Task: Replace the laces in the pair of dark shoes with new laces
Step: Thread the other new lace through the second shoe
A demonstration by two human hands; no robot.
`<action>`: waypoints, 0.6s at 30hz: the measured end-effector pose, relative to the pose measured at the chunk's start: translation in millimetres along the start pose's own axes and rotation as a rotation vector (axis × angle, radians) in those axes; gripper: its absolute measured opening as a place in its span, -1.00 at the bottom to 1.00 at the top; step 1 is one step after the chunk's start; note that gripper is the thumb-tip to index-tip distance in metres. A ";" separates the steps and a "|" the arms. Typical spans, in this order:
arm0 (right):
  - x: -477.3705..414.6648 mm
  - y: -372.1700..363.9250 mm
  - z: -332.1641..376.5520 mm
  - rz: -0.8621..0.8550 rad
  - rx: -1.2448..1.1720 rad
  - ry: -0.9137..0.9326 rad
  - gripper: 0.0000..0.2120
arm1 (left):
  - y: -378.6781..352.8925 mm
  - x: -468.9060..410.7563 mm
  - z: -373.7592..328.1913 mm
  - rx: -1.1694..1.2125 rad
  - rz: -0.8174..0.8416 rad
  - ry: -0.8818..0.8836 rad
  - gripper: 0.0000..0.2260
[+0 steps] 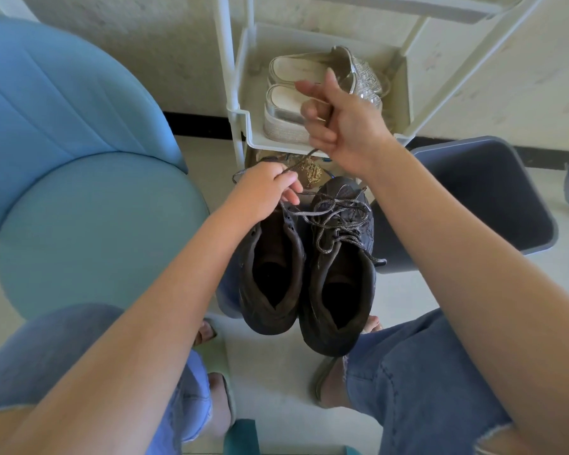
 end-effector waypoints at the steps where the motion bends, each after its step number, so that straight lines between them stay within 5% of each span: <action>1: 1.5 4.4 0.9 -0.027 0.173 0.018 -0.63 | 6.3 -0.5 4.6 -0.041 -0.040 0.020 -0.83; 4: 7.2 1.2 2.1 -0.043 1.071 0.093 -0.57 | 32.5 -1.9 25.8 -0.175 -0.165 0.167 -0.80; 9: 3.3 3.5 -6.1 -0.045 1.585 0.083 -0.70 | 22.9 2.4 50.6 -0.245 -0.108 0.335 -0.79; 12: 1.9 5.7 14.9 -0.171 1.529 0.216 -0.76 | 12.4 2.4 40.9 -0.206 -0.103 0.229 -0.85; 14: 1.8 -0.7 -2.0 -0.005 1.398 0.162 -0.80 | 6.5 2.7 39.1 -0.158 -0.079 0.207 -0.94; 18: 12.4 -7.4 -58.0 0.301 1.259 -0.088 -0.91 | -1.4 2.9 50.5 0.017 -0.084 0.252 -0.76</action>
Point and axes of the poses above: each hand's wrist, its own x-axis away from the middle knuckle, its own y-axis out of the back of the hand, z = x × y, the point moved 10 cm from there along -x, towards the middle knuckle
